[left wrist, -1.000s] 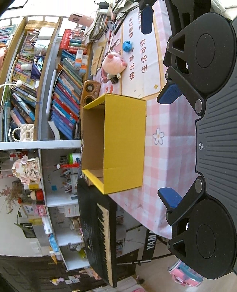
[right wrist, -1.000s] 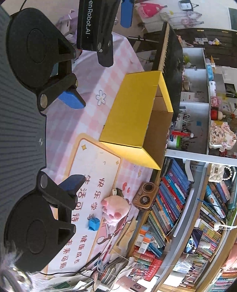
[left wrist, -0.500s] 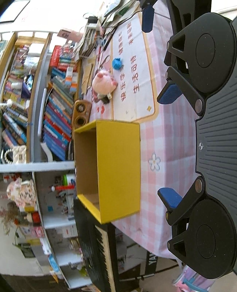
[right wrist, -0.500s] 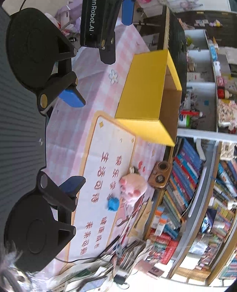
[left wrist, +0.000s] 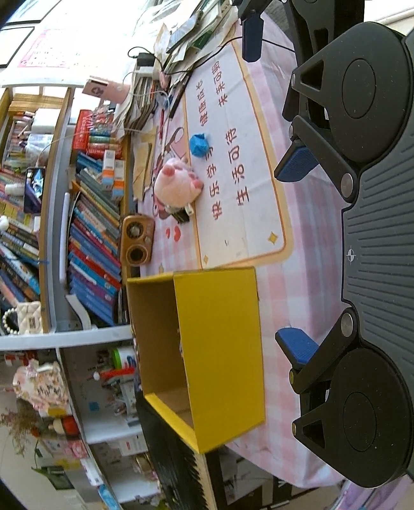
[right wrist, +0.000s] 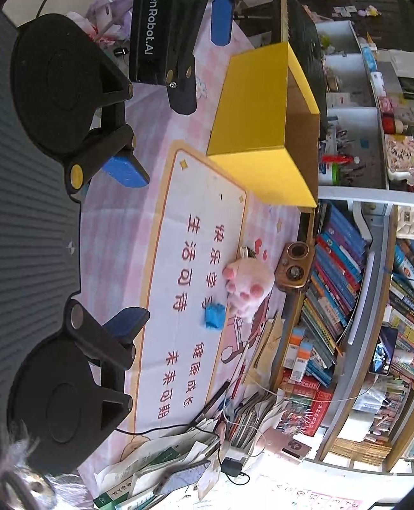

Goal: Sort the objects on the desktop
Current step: 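Approach the pink plush pig with the left gripper while the right gripper approaches the blue pouch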

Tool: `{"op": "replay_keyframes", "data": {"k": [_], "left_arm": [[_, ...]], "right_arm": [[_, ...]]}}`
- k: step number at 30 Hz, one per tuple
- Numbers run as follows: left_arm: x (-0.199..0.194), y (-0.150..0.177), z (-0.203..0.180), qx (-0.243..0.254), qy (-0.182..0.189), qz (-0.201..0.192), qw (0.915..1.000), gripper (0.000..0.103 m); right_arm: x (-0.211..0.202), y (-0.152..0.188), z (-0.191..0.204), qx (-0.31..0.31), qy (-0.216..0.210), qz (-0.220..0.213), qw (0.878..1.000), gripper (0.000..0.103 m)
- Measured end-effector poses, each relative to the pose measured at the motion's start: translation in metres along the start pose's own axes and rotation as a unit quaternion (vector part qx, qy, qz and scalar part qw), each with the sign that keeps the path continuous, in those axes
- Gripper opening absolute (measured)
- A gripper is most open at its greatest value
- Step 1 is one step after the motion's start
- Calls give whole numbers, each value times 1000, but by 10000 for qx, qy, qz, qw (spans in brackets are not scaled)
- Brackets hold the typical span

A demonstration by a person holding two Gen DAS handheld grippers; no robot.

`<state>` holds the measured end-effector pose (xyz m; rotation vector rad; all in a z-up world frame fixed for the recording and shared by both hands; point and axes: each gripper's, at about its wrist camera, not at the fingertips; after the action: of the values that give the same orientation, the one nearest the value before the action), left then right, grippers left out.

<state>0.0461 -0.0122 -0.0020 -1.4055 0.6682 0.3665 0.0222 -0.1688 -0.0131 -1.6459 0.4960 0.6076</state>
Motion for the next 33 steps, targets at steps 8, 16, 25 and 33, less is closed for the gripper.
{"op": "replay_keyframes", "data": {"k": [8,16,25,33], "left_arm": [[21,-14,-21,138,244,34,9996,100],[44,-27,-41,194,430,131,9988,100],[70,-40,-62,155,505,227,9983,100],[91,-53,-77,62,396,306,9987,100]], "right_arm": [[13,-5,-26,119,226,134,9996,82],[27,-9,-52,217,405,298,9985,82],[47,-17,-81,215,467,451,9977,82],[69,-28,-106,154,325,526,9980,81]]}}
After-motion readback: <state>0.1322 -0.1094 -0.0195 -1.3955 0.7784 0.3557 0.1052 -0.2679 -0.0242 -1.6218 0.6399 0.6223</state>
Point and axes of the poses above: each gripper's, at about its wrist camera, not at the fingertips, and x roughly the way its jaws point, z to its left, y to its underside, and after that the axes turned 1 degree about z, right-handed
